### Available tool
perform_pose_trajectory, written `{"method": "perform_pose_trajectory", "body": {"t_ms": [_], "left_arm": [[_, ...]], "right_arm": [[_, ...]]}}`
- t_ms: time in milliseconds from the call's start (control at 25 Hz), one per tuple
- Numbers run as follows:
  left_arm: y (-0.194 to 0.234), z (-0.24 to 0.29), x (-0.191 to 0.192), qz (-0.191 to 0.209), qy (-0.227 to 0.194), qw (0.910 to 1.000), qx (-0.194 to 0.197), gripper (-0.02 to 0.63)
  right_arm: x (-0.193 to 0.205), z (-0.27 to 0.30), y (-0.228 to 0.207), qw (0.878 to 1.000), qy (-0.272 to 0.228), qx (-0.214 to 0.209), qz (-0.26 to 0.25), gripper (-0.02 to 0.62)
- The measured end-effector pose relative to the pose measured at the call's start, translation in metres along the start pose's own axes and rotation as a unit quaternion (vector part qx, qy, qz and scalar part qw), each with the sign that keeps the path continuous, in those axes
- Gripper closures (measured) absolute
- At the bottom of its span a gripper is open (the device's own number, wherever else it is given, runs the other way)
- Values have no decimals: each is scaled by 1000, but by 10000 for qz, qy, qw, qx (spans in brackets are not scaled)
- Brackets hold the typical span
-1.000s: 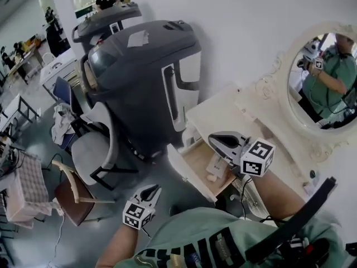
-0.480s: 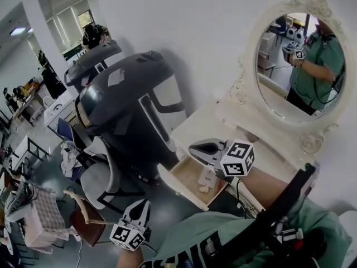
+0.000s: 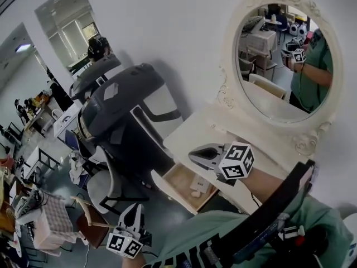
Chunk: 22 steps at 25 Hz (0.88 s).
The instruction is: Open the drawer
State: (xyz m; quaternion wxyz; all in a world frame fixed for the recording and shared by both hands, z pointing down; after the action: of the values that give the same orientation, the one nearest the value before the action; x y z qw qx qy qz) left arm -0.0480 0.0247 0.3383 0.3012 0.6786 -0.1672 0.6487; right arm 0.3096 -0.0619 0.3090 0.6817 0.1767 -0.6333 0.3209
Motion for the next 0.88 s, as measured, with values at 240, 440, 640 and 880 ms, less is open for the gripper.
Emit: {"method": "perform_pose_trajectory", "body": {"t_ms": [240,440,640,880], "left_arm": [[16,-15,-40,120,-324,9989,303,597],[46,-49,-54,150,-323,9993,149,597],[69,-50,-45,-115,-311,9993,150,597],[75,-45,-46,-170,-244,9993,219,597]], "right_arm": [[-15,7,24,9986,-173,451,-199,584],[-13,40,55,9990,-152,402,-140,584],[-13,59,57,9991,-49,402,-129,584],[-14,74,50,9994,12,357,-32,584]]}}
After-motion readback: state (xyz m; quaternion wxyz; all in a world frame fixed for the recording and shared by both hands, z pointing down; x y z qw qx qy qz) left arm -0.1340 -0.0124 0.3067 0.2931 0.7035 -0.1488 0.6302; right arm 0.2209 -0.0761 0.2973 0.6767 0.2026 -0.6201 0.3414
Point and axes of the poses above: the fingertips, and each gripper's own axes: z forward along the fingers, y to its left, x out of its underside, the point moved 9 cm from there along -z, backward along the fingers, and after that the axes turned 5 degrees about x, right-handed, at the moved point
